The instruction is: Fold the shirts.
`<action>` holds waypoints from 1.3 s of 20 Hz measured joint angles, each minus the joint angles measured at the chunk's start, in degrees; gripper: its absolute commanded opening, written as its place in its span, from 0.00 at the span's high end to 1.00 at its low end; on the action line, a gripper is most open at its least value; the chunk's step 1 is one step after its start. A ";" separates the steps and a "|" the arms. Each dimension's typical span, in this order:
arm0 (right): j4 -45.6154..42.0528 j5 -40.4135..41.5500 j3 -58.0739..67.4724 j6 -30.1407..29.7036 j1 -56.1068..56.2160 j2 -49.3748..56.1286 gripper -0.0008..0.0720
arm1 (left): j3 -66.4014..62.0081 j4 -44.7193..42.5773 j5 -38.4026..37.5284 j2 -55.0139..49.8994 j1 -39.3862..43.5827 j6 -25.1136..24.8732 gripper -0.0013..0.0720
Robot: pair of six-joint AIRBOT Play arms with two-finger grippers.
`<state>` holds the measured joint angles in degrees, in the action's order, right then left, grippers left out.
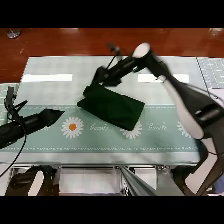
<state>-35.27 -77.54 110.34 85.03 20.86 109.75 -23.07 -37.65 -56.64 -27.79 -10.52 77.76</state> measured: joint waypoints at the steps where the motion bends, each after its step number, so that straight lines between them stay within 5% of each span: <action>1: -0.92 -3.65 0.59 -0.15 -3.08 -2.54 0.12 | 0.35 -0.02 0.63 -0.59 0.00 0.00 0.95; 5: -23.50 -9.25 -9.05 2.93 -13.42 -20.11 0.14 | 0.96 0.17 1.88 -2.34 0.00 -0.68 0.95; 8: -39.80 -3.76 -32.50 8.98 -17.77 -38.66 0.14 | 1.11 0.20 2.29 -2.93 0.00 -1.57 0.95; 10: -41.68 3.02 -51.10 13.66 -19.17 -49.64 0.14 | 1.14 0.17 2.43 -3.10 0.00 -1.90 0.95; 12: -33.66 12.94 -67.04 16.02 -19.58 -56.43 0.14 | 1.18 0.17 2.84 -3.41 0.00 -2.12 0.95; 16: -8.66 30.27 -83.10 9.55 -17.73 -55.60 0.14 | 1.18 0.20 3.39 -4.63 0.07 -2.23 0.95; 21: 6.19 32.28 -79.69 -0.48 -14.25 -39.78 0.18 | 1.18 0.22 3.72 -6.54 1.40 -2.32 0.95; 22: 7.67 31.47 -77.90 -1.38 -13.11 -36.63 0.38 | 1.18 0.22 3.78 -6.84 1.86 -2.29 0.95; 23: 8.61 30.84 -75.82 -1.97 -11.69 -33.35 0.69 | 1.18 0.22 3.72 -7.10 2.40 -2.29 0.95; 24: 8.63 30.12 -73.66 -2.45 -10.43 -30.62 0.85 | 1.18 0.22 3.74 -7.26 2.91 -2.29 0.95; 25: 9.25 29.29 -70.84 -2.78 -9.40 -28.24 0.97 | 1.18 0.22 3.78 -7.41 3.39 -2.29 0.95; 26: 8.92 28.65 -67.54 -3.21 -8.74 -26.34 0.97 | 1.18 0.22 3.72 -7.50 3.72 -2.32 0.95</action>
<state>-26.35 -48.88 42.81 81.82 12.12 83.42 -21.89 -37.43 -52.93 -35.29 -6.81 75.44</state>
